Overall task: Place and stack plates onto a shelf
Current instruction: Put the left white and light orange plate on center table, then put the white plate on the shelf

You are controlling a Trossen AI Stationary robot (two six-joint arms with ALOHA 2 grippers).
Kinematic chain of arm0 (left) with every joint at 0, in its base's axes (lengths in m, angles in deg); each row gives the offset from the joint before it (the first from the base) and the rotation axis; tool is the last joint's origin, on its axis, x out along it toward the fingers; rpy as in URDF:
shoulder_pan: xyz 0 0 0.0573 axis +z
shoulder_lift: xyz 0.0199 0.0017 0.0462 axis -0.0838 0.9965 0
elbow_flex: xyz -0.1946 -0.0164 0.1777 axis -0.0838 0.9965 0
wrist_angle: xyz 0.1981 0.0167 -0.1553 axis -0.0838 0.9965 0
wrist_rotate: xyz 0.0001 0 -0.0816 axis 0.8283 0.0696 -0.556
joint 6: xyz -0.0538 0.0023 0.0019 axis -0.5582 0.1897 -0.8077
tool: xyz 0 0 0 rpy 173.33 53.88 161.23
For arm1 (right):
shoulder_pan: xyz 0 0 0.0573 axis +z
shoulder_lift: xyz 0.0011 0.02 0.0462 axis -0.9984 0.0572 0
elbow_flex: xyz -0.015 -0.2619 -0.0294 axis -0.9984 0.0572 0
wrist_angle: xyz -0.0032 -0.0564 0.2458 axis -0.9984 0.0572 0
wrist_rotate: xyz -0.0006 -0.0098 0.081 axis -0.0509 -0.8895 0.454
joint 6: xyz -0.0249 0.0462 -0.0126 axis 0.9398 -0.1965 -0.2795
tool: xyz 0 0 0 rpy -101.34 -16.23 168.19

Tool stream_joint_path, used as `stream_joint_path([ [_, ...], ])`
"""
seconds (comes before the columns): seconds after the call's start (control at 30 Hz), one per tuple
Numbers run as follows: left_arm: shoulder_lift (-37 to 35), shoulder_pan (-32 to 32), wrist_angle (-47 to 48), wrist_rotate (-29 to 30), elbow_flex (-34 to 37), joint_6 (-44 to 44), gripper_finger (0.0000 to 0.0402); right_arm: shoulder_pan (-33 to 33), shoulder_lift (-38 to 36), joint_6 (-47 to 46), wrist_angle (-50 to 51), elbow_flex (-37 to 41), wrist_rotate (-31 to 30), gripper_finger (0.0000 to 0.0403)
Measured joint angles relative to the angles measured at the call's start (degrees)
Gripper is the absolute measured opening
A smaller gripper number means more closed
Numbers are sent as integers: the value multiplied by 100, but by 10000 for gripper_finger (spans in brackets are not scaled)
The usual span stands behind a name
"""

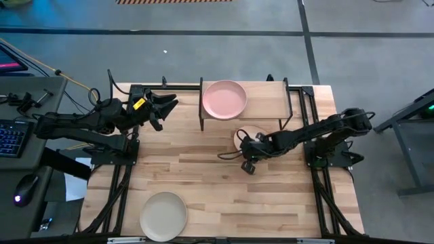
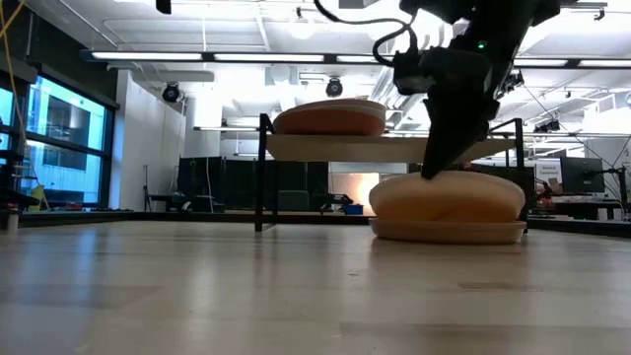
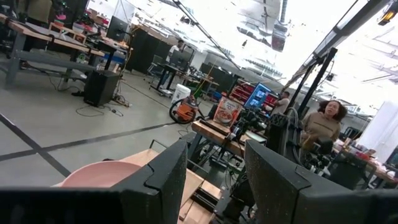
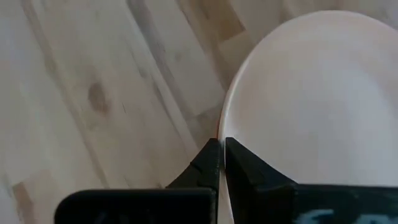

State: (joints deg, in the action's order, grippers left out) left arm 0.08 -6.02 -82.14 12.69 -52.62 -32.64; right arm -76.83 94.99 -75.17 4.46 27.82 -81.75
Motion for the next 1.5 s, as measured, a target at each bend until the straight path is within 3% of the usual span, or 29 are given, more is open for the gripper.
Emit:
stream_joint_path([
  [0.3, 0, 0, 0, -9, 0, 0, 152, -166, 0, 111, 0, 0, 577, 6],
  [0.4, 0, 0, 0, -97, 0, -144, 152, -178, 0, 23, 0, -2, 577, 33],
  [0.53, -4, -27, 184, -932, -9, -648, 152, -206, -11, -50, 104, -4, 731, 96],
  [0.73, 363, -890, 2581, -2000, -375, -2305, 152, -193, -124, 175, 787, -4, 713, 188],
  [0.9, 1106, -2326, 3932, -2192, -433, -3232, 152, -196, -276, 399, 895, -7, 643, 215],
  [1.03, 1938, -3289, 4677, -2194, -429, -3240, 152, -268, -324, 461, 827, -7, 635, 216],
  [1.13, 2540, -3671, 5008, -2183, -431, -2977, 152, -352, -326, 471, 752, -7, 625, 216],
  [1.33, 3455, -3778, 4754, -2168, -433, -2348, 152, -457, -326, 504, 728, -7, 625, 216],
  [1.5, 3952, -3635, 4598, -2499, -395, -1989, 152, -466, -326, 493, 644, -7, 632, 216],
])
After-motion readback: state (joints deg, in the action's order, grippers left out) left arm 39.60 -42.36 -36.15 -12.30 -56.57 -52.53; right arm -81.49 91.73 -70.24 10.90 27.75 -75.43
